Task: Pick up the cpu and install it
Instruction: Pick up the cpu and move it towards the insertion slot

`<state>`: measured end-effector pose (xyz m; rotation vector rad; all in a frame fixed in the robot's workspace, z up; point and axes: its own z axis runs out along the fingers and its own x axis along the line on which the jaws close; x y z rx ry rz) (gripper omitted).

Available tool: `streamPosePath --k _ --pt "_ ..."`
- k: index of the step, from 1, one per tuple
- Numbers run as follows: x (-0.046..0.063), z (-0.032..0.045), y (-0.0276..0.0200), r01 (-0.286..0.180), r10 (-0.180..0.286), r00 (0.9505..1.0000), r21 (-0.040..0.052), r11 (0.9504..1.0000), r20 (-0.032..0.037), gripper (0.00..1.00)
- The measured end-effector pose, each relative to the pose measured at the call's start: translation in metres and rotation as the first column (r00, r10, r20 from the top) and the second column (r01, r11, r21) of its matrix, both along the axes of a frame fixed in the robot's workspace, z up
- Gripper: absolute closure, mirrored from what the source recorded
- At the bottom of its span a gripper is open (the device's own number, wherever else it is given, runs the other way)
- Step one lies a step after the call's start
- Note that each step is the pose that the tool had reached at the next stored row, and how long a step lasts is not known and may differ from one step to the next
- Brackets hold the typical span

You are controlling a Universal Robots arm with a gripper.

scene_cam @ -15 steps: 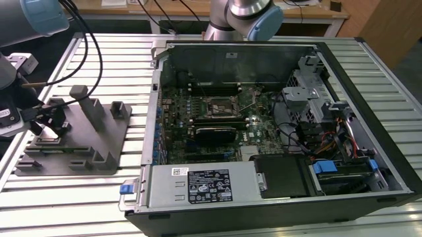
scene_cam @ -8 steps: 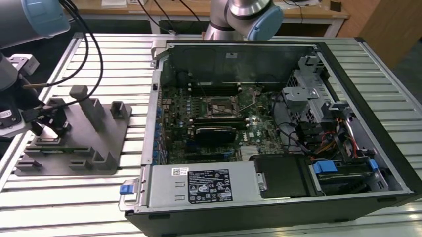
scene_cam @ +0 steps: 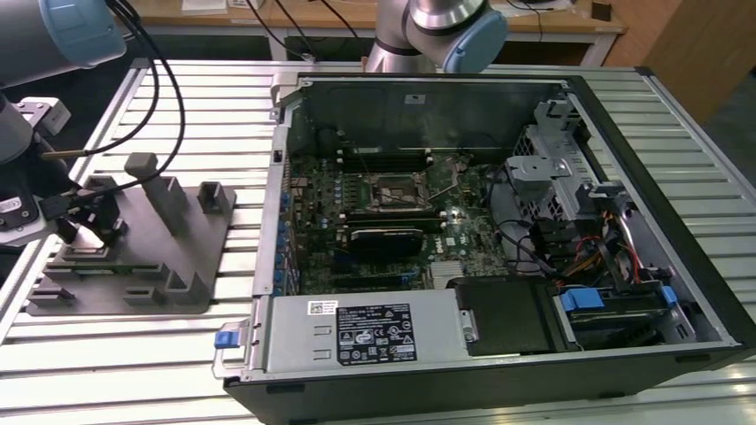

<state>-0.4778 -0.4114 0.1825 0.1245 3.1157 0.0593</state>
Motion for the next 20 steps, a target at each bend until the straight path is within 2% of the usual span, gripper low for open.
streamPosePath --k 3,9,20 --pt "0.0 0.0 0.0 0.0 0.0 1.0 0.0 1.0 0.0 0.45" --pt "0.0 0.0013 0.0 0.0 0.0 1.0 0.0002 1.0 0.0003 0.45" --pt "0.0 0.0215 0.0 0.0 0.0 1.0 0.0 1.0 0.0001 0.45"
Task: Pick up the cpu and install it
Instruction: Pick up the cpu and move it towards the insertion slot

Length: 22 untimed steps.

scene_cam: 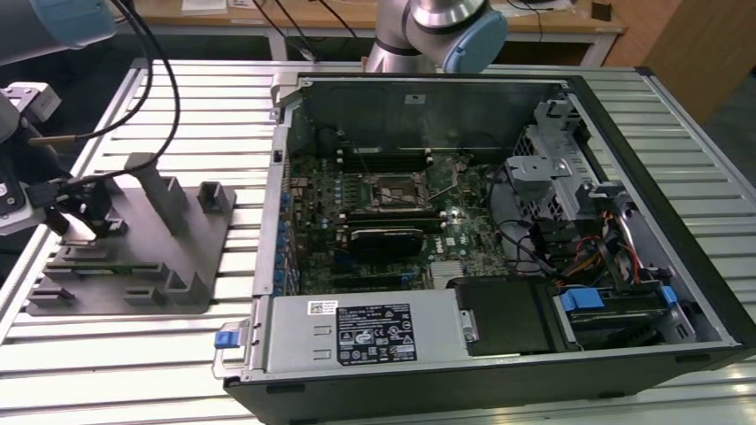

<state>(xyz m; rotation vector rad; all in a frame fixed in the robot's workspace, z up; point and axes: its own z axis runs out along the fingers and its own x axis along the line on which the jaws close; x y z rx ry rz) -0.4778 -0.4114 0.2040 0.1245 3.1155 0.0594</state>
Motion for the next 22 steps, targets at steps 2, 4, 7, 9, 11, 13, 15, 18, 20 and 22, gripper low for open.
streamPosePath --k 2,4,7,9,11,13,15,18,20,22 --pt "0.0 0.0034 0.0 0.0 0.0 1.0 0.0 1.0 0.0 0.45" --pt "0.0 0.0077 0.0 0.0 0.0 1.0 0.0 1.0 -0.0001 0.45" --pt "0.0 0.0147 0.0 0.0 0.0 1.0 0.0 1.0 0.0 0.45" --pt "0.0 0.0194 0.0 0.0 0.0 1.0 0.0 1.0 -0.0001 0.45" --pt "0.0 0.0245 0.0001 0.0 0.0 1.0 0.0 1.0 0.0 0.45" --pt "0.0 0.0298 0.0001 0.0 0.0 1.0 0.0 1.0 0.0 0.45" --pt "0.0 0.0354 0.0002 0.0 0.0 1.0 -0.0001 1.0 -0.0001 0.45" --pt "0.0 0.0439 0.0003 0.0 0.0 1.0 0.0 1.0 0.0001 0.45" --pt "0.0 0.0498 0.0003 0.0 0.0 1.0 0.0 1.0 0.0001 0.45" --pt "0.0 0.0552 0.0004 0.0 0.0 1.0 0.0001 1.0 0.0004 0.45"
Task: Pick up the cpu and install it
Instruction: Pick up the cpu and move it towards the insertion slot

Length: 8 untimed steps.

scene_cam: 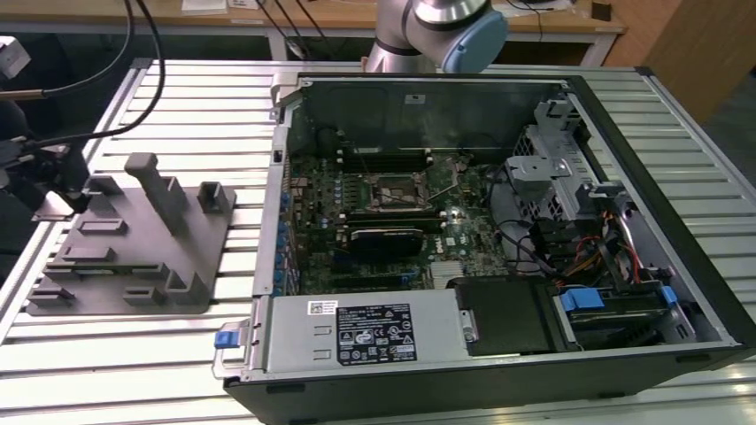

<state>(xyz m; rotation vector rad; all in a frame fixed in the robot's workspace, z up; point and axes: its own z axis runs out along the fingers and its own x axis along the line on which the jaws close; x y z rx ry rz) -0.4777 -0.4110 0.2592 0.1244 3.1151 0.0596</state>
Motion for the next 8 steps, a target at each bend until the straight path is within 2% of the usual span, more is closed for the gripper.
streamPosePath --k 8 --pt "0.0 0.0215 0.0 0.0 0.0 1.0 -0.0001 1.0 0.0004 0.45"
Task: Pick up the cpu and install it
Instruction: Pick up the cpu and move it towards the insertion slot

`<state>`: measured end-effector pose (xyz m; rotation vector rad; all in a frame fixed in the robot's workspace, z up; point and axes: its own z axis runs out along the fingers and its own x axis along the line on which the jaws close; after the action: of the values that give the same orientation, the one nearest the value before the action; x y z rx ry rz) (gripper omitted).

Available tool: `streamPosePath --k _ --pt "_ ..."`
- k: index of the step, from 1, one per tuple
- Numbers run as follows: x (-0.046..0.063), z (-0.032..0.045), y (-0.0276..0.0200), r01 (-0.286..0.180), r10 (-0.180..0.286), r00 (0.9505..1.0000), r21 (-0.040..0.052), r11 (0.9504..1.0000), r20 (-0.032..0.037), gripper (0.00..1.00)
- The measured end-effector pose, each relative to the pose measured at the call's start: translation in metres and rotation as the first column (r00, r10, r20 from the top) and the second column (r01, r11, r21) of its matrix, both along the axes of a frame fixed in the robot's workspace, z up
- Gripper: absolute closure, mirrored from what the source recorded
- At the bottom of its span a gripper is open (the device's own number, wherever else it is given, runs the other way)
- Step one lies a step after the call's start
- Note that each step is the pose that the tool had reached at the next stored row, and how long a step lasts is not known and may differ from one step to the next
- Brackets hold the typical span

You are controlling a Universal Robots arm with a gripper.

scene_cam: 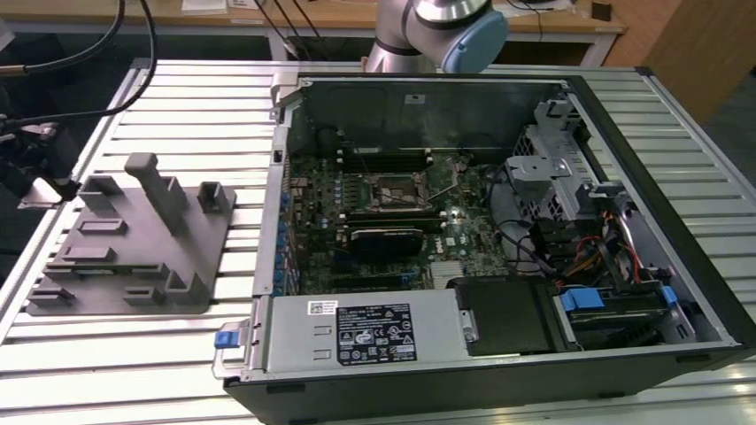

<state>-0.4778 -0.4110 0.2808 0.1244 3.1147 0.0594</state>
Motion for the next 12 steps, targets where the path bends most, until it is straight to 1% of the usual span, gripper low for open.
streamPosePath --k 12 --pt "0.0 0.0317 0.0 0.0 0.0 1.0 0.0 1.0 0.002 0.45"
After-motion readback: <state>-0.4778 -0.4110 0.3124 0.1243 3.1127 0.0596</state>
